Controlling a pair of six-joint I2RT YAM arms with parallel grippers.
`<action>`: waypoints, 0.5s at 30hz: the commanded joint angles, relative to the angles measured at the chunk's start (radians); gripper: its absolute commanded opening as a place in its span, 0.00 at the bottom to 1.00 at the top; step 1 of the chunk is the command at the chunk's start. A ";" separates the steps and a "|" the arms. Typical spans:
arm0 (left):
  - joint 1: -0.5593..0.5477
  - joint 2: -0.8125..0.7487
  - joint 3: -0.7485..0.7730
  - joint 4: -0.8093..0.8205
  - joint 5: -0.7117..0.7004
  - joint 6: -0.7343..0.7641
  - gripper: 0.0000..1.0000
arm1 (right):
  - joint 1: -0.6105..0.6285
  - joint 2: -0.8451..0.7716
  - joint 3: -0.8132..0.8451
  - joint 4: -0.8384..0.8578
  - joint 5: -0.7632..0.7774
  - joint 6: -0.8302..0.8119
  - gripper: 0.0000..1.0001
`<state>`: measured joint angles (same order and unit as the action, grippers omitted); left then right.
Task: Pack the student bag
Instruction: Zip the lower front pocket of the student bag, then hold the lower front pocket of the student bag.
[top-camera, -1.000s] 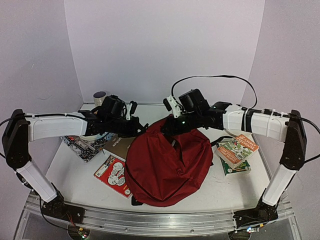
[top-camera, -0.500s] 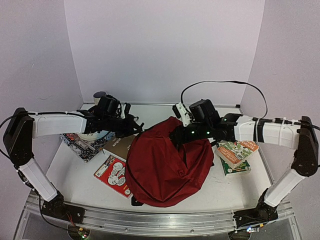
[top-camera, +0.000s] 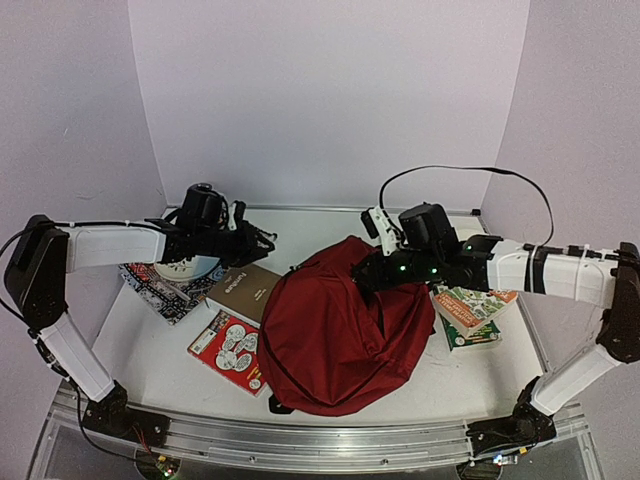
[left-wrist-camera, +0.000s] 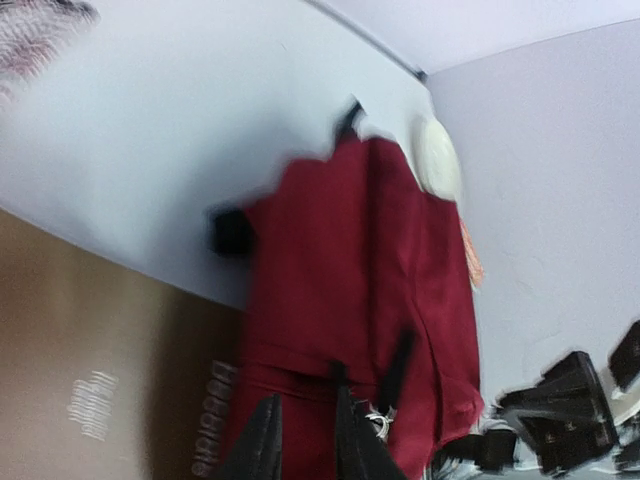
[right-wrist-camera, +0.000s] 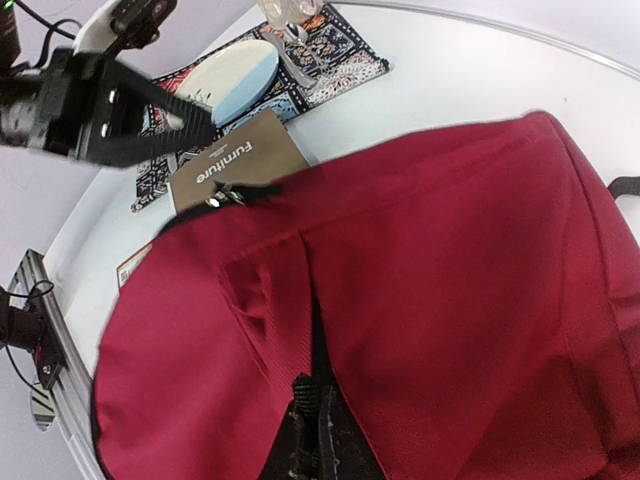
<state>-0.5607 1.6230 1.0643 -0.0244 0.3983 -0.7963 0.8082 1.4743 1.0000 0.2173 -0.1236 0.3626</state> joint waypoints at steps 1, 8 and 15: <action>0.051 -0.064 0.002 -0.018 -0.103 0.106 0.37 | -0.015 0.023 0.033 0.031 -0.103 -0.014 0.00; -0.020 -0.104 0.071 -0.097 -0.110 0.268 0.66 | -0.007 0.093 0.118 0.044 -0.159 -0.051 0.00; -0.138 -0.011 0.150 -0.115 -0.064 0.465 0.73 | -0.002 0.117 0.158 0.044 -0.172 -0.051 0.00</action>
<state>-0.6771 1.5658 1.1501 -0.1306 0.2881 -0.4857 0.7971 1.5847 1.0974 0.2317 -0.2593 0.3258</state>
